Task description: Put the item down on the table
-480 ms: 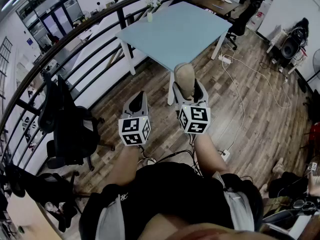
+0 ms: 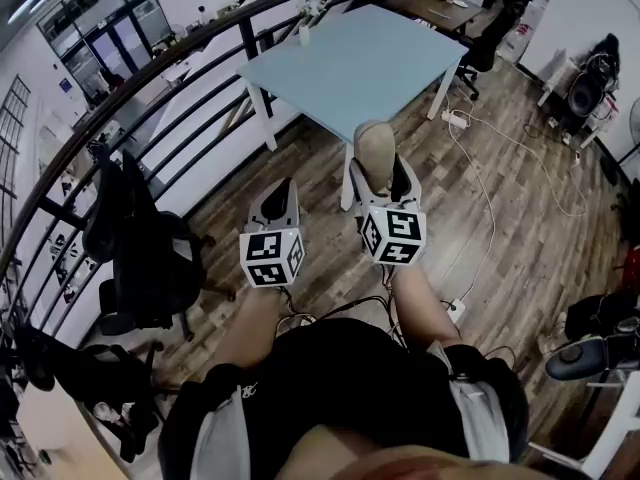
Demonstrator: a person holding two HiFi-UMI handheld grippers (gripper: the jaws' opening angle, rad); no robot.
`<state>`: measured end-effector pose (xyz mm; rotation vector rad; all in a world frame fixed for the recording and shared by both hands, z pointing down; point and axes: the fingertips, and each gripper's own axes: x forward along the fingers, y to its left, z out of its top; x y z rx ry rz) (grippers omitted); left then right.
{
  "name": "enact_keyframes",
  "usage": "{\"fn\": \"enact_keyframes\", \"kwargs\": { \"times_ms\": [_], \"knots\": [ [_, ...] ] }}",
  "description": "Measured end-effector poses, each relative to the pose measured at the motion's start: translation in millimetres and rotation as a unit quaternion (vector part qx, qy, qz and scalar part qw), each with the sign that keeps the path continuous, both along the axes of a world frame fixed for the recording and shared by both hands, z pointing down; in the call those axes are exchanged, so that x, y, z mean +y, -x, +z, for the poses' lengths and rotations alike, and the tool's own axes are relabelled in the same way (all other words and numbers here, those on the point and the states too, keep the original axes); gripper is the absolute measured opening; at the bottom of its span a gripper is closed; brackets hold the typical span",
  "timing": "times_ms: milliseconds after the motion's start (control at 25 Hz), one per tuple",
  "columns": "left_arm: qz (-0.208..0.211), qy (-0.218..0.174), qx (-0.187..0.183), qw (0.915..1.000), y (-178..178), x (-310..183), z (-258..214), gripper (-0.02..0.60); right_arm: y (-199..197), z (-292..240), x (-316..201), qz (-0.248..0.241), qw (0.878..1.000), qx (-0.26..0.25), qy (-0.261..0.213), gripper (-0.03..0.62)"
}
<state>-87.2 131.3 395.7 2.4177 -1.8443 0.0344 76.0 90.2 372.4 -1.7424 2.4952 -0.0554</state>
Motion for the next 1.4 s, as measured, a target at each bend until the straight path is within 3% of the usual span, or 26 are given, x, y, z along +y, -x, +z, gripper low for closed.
{"fn": "enact_keyframes", "kwargs": {
  "times_ms": [960, 1400],
  "knots": [
    [0.038, -0.007, -0.003, 0.9992, 53.7, -50.9, 4.8, 0.011, 53.0, -0.1, -36.7, 0.045, 0.999, 0.000, -0.022, 0.347],
    [0.031, -0.008, -0.010, 0.9994, 49.5, -140.7, 16.5, 0.011, 40.6, 20.2, -131.2, 0.053, 0.998, 0.000, -0.018, 0.347]
  ]
}}
